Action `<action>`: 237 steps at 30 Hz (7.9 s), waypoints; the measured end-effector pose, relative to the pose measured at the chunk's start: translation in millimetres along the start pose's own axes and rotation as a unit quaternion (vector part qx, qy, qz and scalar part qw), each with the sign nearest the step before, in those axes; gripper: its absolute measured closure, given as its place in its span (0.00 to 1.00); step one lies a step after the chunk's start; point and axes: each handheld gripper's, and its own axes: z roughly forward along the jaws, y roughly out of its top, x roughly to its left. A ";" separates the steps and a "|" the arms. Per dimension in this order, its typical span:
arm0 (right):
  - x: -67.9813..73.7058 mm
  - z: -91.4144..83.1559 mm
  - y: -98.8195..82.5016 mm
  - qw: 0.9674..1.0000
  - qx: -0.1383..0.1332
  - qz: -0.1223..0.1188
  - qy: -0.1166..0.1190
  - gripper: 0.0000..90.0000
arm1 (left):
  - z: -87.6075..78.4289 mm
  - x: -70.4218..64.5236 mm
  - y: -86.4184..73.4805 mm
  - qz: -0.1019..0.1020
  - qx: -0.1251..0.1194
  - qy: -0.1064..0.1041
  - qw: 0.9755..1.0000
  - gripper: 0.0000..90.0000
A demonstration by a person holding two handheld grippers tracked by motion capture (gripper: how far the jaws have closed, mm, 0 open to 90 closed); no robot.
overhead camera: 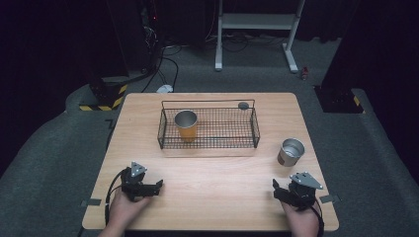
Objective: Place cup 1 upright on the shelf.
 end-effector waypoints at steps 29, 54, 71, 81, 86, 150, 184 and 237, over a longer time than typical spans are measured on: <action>-23.6 2.6 10.6 0.999 -0.031 0.007 -0.025 0.11 | 2.7 -0.8 2.7 0.002 0.001 0.003 1.000 0.00; -42.5 44.4 46.5 0.998 -0.047 0.025 -0.023 0.11 | 3.2 -1.5 2.7 -0.003 -0.001 0.003 1.000 0.00; -47.7 67.1 51.4 0.998 -0.045 0.049 -0.021 0.20 | 3.1 -1.4 2.8 -0.002 -0.001 0.005 1.000 0.00; -38.8 57.5 56.4 0.998 -0.056 0.026 -0.020 0.20 | 3.1 -1.6 2.7 -0.003 -0.001 0.004 1.000 0.00; -28.2 52.3 59.2 0.998 -0.064 0.012 -0.012 0.20 | 3.2 -1.6 2.7 -0.003 -0.002 0.004 1.000 0.00; 89.3 22.2 60.2 0.990 -0.099 -0.039 0.089 0.20 | 3.2 -1.5 3.2 -0.004 0.001 0.004 1.000 0.00; 104.4 21.6 58.6 0.983 -0.122 -0.060 0.120 0.20 | 3.7 -2.0 3.8 -0.006 0.002 0.005 1.000 0.00; 90.9 22.8 126.7 0.983 -0.156 -0.036 0.089 0.20 | 3.8 -3.1 3.8 -0.010 0.001 0.009 1.000 0.00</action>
